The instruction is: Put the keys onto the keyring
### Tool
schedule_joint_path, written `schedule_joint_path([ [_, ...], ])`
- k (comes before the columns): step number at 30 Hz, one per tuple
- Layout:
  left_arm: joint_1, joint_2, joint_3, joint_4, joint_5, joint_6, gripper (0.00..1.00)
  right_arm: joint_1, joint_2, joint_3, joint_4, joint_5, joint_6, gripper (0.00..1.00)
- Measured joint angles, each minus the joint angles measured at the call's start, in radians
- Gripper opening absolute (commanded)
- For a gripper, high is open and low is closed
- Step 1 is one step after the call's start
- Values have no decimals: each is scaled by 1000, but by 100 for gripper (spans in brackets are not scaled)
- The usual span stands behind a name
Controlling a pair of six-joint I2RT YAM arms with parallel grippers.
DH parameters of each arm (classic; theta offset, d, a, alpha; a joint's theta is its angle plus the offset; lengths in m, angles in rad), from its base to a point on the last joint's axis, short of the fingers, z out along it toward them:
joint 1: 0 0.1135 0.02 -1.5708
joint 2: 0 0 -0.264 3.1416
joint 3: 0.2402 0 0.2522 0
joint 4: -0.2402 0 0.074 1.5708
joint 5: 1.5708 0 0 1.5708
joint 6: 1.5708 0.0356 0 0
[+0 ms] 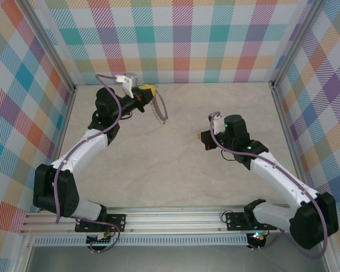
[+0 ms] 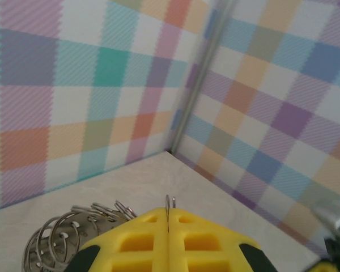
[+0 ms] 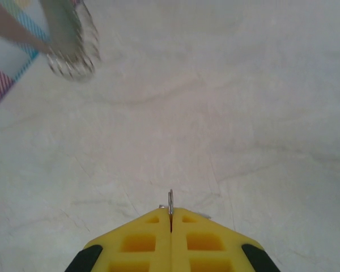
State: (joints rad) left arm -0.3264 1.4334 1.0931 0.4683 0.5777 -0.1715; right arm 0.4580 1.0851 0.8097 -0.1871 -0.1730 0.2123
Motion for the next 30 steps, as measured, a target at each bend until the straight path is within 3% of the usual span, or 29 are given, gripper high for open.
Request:
schedule_joint_path([
  [8, -105, 0, 26, -104, 64, 166, 0, -26, -89, -2, 54, 0, 37, 0],
  [15, -151, 40, 61, -104, 81, 214, 0, -28, -76, 23, 75, -29, 57, 0],
  [30, -272, 95, 101, -129, 76, 301, 0, -85, -25, 89, 179, -224, 50, 0],
])
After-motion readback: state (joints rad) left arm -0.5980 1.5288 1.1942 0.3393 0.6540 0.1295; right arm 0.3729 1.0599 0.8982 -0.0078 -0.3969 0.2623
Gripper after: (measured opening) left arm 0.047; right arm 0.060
